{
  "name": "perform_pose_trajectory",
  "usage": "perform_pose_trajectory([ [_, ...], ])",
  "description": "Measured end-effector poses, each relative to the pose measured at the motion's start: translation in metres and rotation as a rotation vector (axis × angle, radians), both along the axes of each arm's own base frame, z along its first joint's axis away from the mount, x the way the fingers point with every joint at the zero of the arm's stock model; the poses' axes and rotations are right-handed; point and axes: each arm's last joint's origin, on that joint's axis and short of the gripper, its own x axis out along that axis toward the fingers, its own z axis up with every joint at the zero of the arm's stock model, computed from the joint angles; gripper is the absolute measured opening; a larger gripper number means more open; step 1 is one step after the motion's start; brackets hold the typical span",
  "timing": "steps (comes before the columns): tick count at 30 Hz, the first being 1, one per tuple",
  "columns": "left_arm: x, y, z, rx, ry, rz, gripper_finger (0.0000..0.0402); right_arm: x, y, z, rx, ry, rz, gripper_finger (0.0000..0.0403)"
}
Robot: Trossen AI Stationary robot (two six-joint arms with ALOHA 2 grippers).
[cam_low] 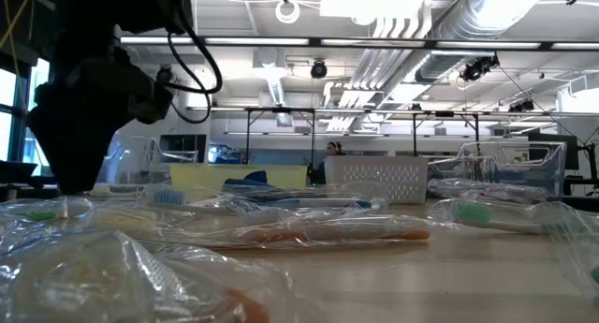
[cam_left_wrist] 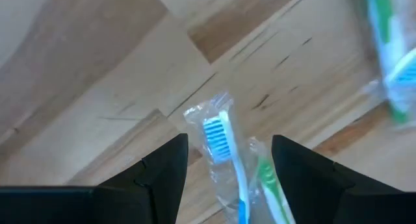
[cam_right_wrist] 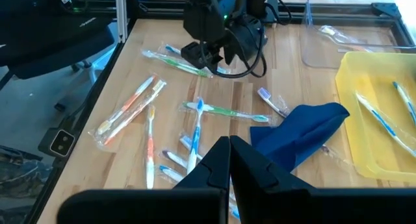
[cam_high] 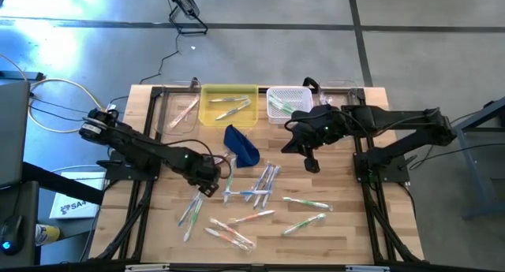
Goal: Pick & Place Toothbrushes
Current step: Put the blue toothbrush into the yellow bin
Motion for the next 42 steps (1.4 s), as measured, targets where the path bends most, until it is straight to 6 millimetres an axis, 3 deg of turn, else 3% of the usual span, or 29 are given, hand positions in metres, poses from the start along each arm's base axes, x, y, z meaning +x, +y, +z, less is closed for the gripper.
perform_pose_trajectory([
  [12,0.0,0.0,-0.019,-0.025,-0.051,0.011,0.0216,0.015,0.001,-0.016,-0.003,0.066,0.001,0.0002],
  [30,-0.003,0.001,-0.03,-0.011,0.016,0.061,0.0215,0.016,0.001,-0.015,-0.004,0.058,0.003,0.0002],
  [34,-0.003,0.001,-0.031,0.005,0.018,0.063,0.0189,0.016,0.001,-0.015,-0.004,0.058,0.003,0.0002],
  [42,-0.007,0.003,-0.032,0.051,0.048,0.067,0.0089,0.016,0.0,-0.015,-0.005,0.058,0.002,0.0002],
])
